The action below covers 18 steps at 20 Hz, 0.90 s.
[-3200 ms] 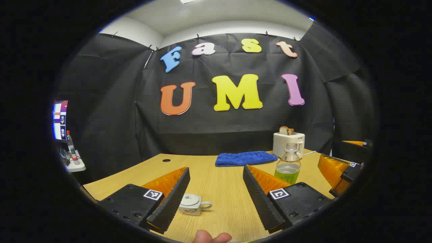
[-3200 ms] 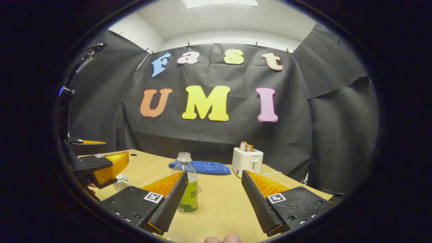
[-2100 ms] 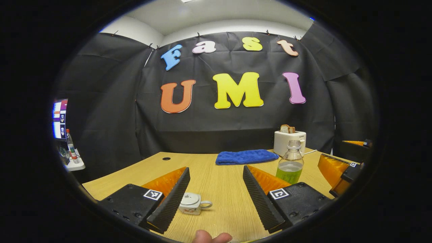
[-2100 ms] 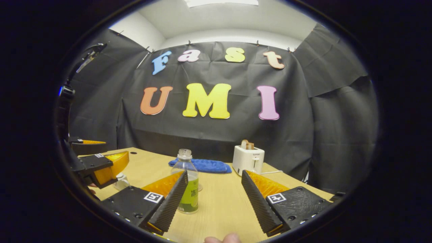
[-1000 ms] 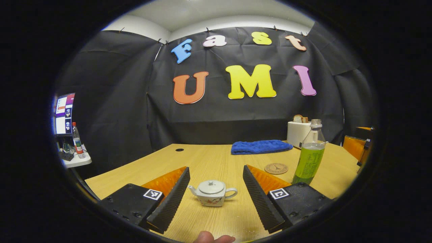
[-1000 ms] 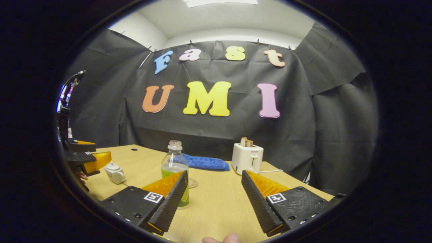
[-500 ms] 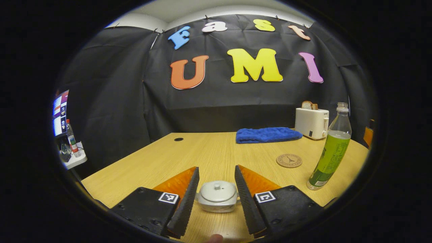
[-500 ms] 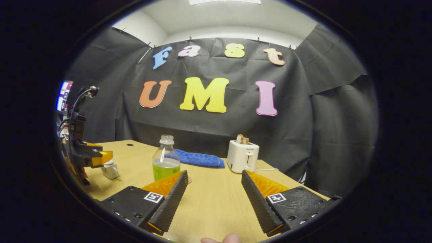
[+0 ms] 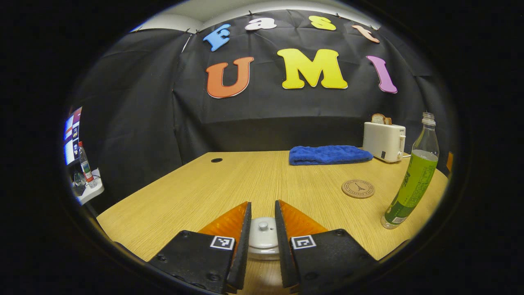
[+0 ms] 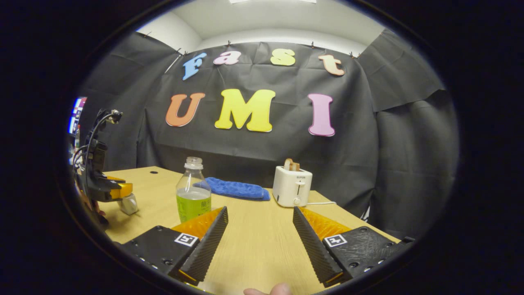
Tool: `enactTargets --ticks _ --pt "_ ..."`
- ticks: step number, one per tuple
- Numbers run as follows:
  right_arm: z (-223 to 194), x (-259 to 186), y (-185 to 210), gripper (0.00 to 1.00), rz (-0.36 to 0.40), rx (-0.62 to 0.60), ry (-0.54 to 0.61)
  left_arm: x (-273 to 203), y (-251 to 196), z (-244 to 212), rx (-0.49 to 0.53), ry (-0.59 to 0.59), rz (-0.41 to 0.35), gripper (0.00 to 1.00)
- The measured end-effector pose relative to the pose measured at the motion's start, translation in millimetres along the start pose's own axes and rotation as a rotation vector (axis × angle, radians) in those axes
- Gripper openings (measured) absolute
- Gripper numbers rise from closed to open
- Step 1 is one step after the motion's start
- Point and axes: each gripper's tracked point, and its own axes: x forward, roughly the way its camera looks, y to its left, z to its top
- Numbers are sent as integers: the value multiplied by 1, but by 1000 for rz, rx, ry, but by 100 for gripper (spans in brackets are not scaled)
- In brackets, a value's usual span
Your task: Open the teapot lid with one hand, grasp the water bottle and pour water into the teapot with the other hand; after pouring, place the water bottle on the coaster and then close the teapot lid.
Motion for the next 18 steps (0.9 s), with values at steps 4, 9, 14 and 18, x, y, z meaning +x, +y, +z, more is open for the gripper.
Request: enactTargets --ticks 4,9,14,18 --pt "-3 1 1 98 12 3 8 1 -1 1 11 0 13 10" --pt "-6 3 14 98 60 3 19 -4 0 16 10 -32 5 4" --pt "-19 0 54 99 197 70 76 -21 4 39 -17 -88 -4 4" --pt "-26 10 90 96 259 72 108 -38 5 46 -23 -111 -19 4"
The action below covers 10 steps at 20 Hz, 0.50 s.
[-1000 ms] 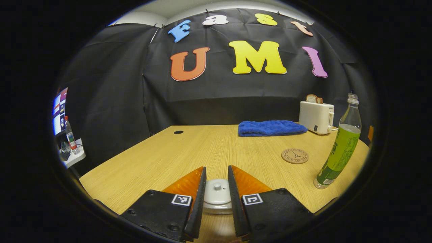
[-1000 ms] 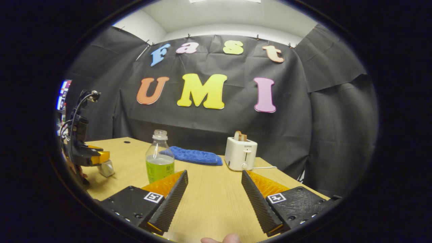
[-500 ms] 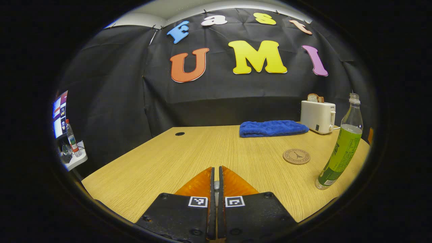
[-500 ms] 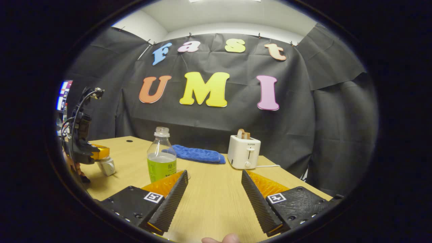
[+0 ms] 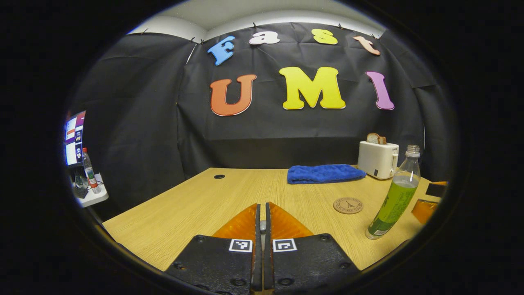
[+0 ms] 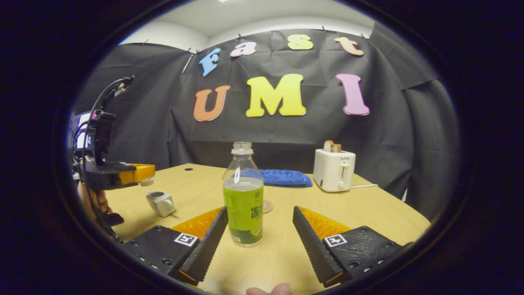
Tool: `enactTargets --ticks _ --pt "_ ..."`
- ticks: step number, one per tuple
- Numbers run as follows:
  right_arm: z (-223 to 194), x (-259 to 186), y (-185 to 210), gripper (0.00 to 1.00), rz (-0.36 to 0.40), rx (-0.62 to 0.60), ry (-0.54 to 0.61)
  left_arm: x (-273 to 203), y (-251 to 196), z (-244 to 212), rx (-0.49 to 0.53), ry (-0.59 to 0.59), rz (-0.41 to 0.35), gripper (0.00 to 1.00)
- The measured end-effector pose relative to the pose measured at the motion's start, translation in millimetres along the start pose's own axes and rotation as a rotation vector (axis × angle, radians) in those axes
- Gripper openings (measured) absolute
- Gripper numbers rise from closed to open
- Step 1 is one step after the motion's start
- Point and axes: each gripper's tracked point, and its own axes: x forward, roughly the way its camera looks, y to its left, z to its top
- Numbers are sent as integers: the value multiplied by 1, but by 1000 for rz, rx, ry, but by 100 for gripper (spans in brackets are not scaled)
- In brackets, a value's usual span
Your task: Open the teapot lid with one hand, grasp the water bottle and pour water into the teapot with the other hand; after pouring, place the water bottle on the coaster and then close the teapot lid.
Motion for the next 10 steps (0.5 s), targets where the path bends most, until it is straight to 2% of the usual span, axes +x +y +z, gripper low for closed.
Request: enactTargets --ticks 7,10 --pt "10 39 14 96 -29 -18 -23 -18 18 3 -26 -27 14 4" --pt "2 51 15 96 -45 -22 8 -21 23 3 -44 -30 10 4"
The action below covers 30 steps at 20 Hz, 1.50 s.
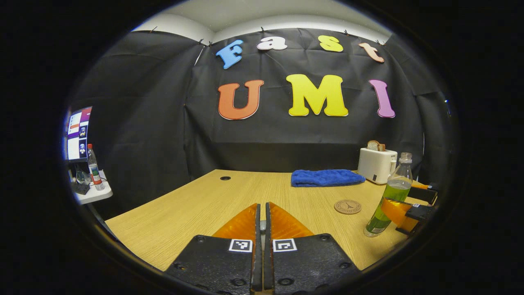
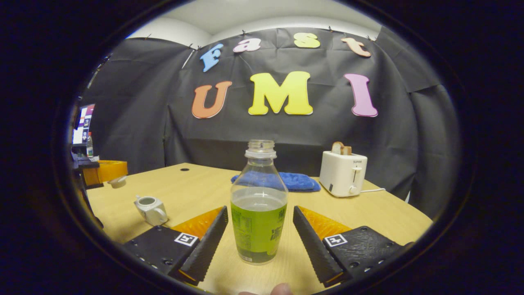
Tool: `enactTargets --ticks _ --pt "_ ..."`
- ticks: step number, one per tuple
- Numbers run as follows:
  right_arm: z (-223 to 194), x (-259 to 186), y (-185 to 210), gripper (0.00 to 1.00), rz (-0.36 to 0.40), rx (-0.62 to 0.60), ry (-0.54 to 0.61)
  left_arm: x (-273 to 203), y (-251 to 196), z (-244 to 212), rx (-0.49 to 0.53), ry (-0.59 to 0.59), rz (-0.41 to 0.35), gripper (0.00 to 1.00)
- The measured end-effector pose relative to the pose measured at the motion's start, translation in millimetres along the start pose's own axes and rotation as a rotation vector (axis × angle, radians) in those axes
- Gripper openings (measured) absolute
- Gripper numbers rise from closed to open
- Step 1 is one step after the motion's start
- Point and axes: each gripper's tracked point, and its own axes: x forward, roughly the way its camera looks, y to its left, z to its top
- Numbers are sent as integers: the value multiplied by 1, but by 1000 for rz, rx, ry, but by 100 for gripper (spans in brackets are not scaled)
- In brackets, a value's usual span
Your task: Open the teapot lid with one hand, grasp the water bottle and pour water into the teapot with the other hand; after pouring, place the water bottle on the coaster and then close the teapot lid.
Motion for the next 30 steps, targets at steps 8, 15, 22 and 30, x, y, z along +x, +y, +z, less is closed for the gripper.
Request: enactTargets --ticks 8,15,22,30 --pt "13 0 17 75 42 -114 11 5 16 2 -14 -13 -18 4" --pt "22 22 47 74 147 -499 89 6 31 6 14 -28 -78 4" --pt "22 50 87 71 190 -866 121 8 52 0 3 -17 -83 4" --pt "6 65 122 72 214 -1209 160 12 66 -10 1 -10 -106 4"
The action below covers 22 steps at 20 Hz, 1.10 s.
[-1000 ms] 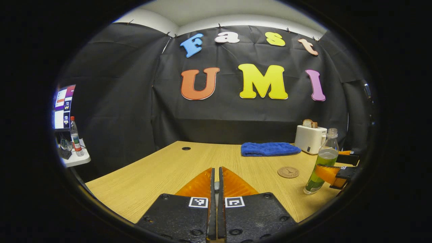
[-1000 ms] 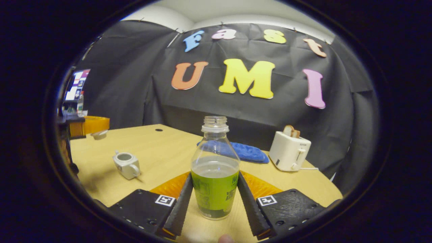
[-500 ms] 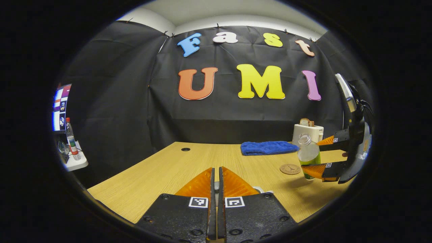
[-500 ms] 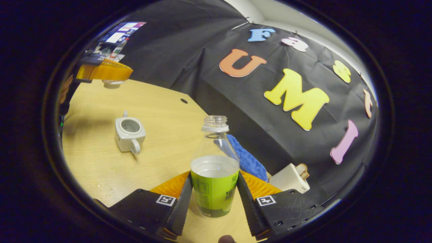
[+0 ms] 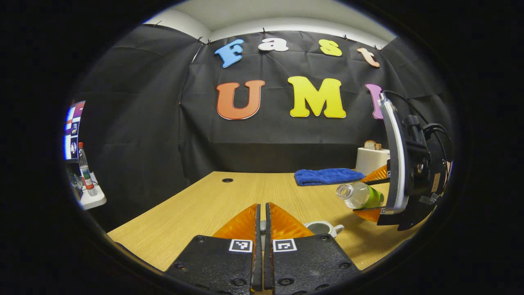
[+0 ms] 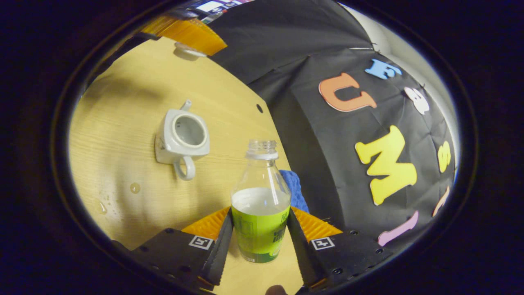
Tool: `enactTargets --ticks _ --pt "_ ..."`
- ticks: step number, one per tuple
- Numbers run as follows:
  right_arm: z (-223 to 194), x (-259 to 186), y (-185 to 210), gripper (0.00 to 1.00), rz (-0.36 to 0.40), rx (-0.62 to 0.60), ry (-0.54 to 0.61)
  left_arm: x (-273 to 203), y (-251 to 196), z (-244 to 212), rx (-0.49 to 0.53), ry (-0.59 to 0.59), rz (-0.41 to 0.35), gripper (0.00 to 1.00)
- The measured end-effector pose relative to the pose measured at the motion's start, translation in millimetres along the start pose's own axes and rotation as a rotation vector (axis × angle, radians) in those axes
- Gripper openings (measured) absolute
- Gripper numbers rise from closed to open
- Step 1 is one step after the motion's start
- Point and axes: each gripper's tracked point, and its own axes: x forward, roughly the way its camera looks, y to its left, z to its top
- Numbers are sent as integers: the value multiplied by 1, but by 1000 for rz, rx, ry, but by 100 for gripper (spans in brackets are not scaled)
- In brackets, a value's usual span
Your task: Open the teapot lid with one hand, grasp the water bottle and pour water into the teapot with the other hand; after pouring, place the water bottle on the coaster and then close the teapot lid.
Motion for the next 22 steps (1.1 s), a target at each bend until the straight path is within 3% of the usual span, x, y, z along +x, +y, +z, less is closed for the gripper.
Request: enactTargets --ticks 7,22 --pt "24 7 2 72 -74 -260 -38 -1 14 -8 -14 17 7 4" --pt "53 11 -13 71 -249 -567 -95 -4 26 -17 12 36 -7 4"
